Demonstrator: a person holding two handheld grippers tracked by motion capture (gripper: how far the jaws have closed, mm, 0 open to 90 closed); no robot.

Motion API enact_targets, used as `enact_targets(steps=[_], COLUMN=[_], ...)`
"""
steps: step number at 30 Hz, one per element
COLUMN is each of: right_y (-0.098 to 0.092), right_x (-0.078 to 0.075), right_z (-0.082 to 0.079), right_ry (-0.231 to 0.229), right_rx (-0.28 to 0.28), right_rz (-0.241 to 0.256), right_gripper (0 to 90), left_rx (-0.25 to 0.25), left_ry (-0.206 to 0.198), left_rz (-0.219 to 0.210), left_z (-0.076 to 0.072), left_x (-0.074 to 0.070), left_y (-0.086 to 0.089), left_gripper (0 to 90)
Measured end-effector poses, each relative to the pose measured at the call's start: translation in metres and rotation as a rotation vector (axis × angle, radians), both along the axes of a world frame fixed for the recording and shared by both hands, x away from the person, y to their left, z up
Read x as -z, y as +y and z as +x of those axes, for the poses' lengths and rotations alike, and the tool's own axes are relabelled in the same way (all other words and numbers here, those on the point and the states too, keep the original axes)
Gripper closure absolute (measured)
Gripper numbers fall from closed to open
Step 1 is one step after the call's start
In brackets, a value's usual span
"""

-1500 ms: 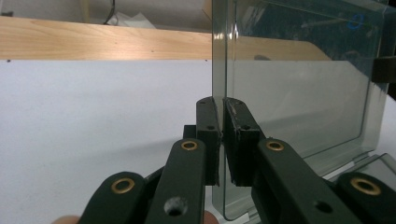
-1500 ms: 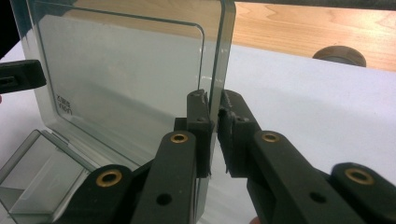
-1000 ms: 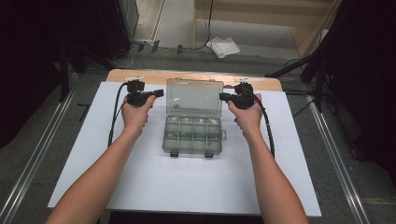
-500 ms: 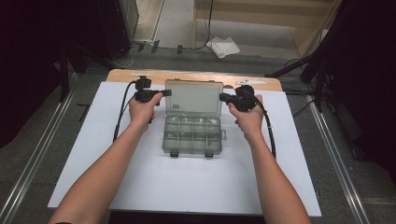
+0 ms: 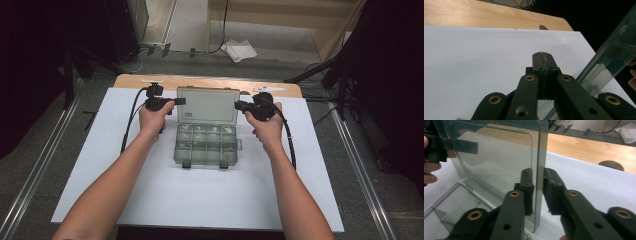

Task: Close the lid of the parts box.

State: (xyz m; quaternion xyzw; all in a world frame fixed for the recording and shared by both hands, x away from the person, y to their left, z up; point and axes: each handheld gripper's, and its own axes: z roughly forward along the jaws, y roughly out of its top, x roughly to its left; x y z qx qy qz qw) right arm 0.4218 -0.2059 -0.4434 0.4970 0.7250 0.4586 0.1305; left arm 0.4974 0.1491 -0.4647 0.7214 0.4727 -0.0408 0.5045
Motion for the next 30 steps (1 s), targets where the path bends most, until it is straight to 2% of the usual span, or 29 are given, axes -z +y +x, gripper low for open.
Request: enact_targets(steps=[4,9,12,14,16,19,21,24,26,30], right_y=[-0.002,-0.014,-0.022,-0.025,-0.023,-0.021,-0.02,-0.016,-0.012,-0.005], right_x=[0.0,-0.003,-0.006,-0.008,-0.008,-0.007,-0.005,-0.003,-0.003,-0.007], right_z=[-0.004,-0.017,-0.021,-0.021,-0.019,-0.015,-0.012,-0.009,-0.009,-0.009], right_ry=[-0.008,-0.029,-0.042,-0.033,-0.022,0.009,0.028,0.04,0.038,0.029], right_rx=[-0.053,-0.109,-0.095,-0.075,-0.057,0.002,0.037,0.051,0.04,0.028], right_rz=[0.011,0.055,0.047,0.054,0.04,0.042,0.054,0.055,0.052,0.009], right_gripper=[64.5,60.4,66.3,75.1,82.0,89.4,90.0,90.0,90.0,90.0], left_rx=[0.014,0.027,0.038,0.041,0.038,0.037,0.033,0.043,0.049,0.053], left_ry=[-0.017,-0.037,-0.048,-0.055,-0.059,-0.067,-0.067,-0.082,-0.089,-0.1], left_rz=[0.01,0.024,0.021,0.024,0.018,0.017,0.023,0.024,0.023,0.017], left_z=[-0.004,-0.007,-0.009,-0.01,-0.012,-0.015,-0.017,-0.021,-0.023,-0.029], left_x=[-0.005,-0.01,-0.01,-0.011,-0.012,-0.012,-0.013,-0.013,-0.013,-0.014], left_y=[0.0,0.0,0.0,0.0,0.001,0.002,0.002,0.002,0.003,0.004], left_gripper=[89.6,89.6,89.6,89.6,89.6,89.6,89.6,89.6,89.5,89.5])
